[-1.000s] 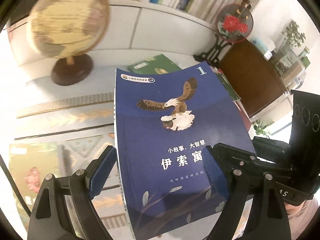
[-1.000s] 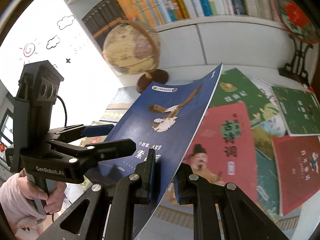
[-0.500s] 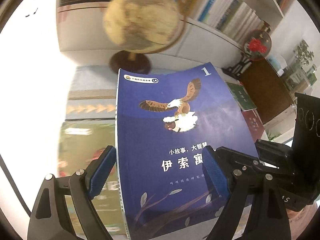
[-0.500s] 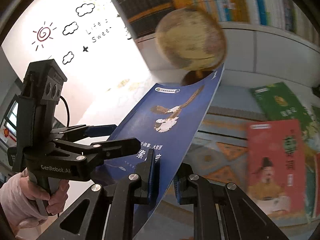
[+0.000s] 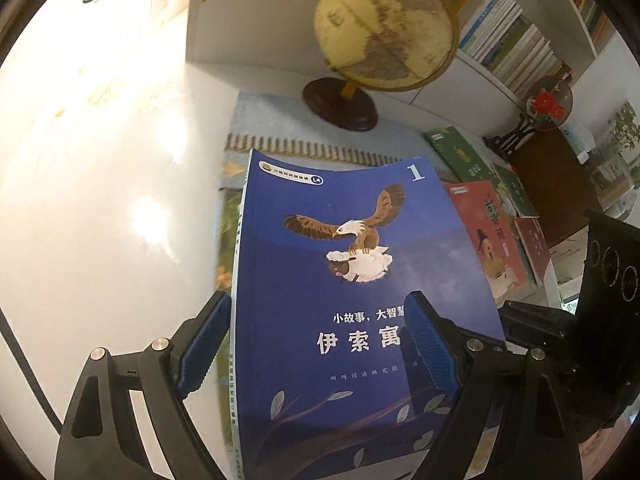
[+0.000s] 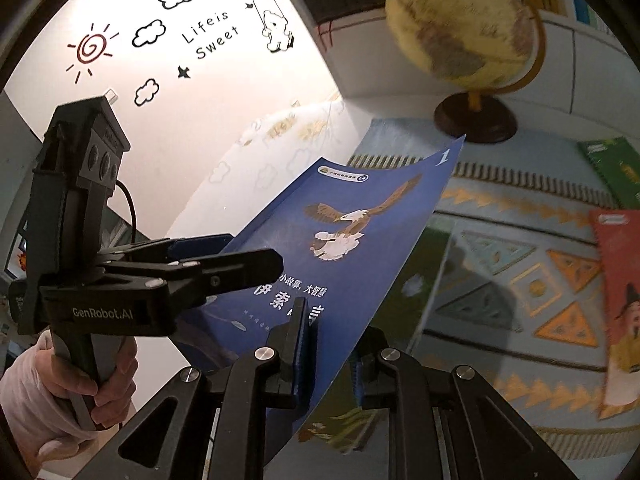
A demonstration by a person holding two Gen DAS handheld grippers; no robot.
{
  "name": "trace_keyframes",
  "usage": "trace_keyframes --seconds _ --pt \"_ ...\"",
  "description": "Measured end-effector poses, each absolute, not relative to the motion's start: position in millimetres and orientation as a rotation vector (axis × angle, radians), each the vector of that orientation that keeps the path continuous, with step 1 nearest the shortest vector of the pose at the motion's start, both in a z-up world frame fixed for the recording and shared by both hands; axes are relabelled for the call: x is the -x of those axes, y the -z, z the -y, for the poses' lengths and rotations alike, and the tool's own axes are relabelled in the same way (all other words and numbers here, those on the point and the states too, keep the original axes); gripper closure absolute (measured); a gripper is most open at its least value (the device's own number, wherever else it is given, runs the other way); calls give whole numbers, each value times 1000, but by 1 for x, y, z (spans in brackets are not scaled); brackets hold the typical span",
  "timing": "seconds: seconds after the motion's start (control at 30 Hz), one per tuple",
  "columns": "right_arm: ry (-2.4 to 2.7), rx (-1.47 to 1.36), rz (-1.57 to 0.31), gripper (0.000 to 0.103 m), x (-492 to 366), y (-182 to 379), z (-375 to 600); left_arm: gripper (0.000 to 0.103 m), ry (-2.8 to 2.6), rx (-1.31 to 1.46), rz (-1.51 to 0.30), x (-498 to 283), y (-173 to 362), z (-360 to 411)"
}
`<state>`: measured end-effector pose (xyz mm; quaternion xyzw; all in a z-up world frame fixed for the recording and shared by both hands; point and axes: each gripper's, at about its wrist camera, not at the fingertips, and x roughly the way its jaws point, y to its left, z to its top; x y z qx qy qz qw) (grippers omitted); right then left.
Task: Organize books
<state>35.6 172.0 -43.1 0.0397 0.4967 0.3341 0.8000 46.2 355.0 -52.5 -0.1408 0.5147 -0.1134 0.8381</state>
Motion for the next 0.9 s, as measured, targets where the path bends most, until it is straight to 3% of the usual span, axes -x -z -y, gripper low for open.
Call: trace_keyframes --seconds 0.47,0.9 --pt "-670 -126 -1181 85 -35 99 -191 18 237 290 -1202 -47 105 -362" --pt "-634 -191 -1224 78 -45 117 -182 18 238 263 -1233 -50 113 -361"
